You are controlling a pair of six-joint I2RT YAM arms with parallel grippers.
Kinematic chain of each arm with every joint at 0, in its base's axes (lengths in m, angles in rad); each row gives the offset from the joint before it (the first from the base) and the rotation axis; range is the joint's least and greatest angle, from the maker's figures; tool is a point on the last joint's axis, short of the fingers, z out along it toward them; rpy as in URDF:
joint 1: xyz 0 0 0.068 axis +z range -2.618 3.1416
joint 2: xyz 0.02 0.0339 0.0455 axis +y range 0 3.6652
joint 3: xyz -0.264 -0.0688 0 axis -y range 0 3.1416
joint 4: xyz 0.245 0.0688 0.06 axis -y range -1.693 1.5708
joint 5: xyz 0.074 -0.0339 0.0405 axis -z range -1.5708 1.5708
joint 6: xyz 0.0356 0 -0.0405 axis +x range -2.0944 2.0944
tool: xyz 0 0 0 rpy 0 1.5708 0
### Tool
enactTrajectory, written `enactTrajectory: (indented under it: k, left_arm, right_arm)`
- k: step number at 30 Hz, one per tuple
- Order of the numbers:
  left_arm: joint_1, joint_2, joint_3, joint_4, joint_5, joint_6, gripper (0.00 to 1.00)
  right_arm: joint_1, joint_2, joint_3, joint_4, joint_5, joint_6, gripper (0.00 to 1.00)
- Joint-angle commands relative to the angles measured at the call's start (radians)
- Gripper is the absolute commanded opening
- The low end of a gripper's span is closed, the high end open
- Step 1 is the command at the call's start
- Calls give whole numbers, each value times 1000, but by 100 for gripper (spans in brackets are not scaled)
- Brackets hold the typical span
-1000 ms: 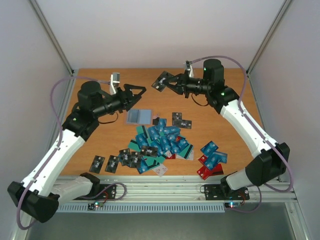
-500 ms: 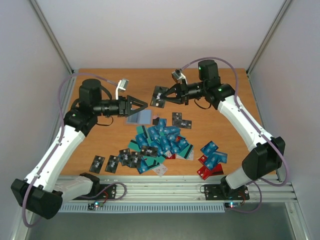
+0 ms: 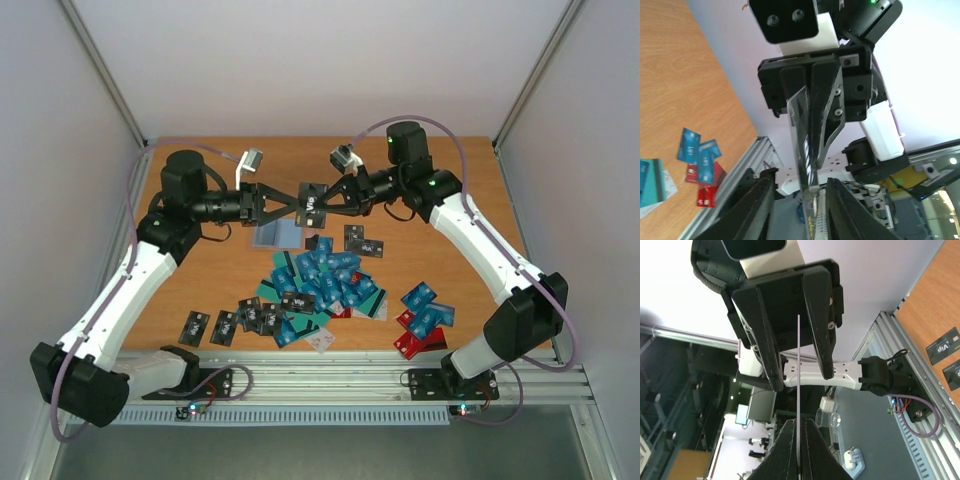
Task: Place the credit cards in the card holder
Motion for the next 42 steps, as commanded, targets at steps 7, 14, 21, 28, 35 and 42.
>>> enactTrajectory:
  k: [7, 14, 21, 28, 35, 42]
  left_arm:
    - [3, 5, -40, 203, 68, -128, 15]
    - [4, 7, -50, 195, 74, -127, 10]
    - [4, 17, -52, 193, 87, -138, 24]
    - [3, 17, -52, 192, 106, -143, 23]
    - [2, 15, -59, 182, 126, -143, 23]
    - [3, 17, -61, 177, 121, -139, 2]
  right_arm:
    - [45, -6, 60, -72, -35, -103, 1]
    - [49, -7, 62, -83, -32, -119, 1]
    - [50, 1, 75, -140, -18, -169, 1]
    - [50, 6, 73, -135, -2, -176, 1]
    - [50, 19, 76, -109, 20, -161, 1]
    - [50, 25, 72, -93, 21, -152, 1]
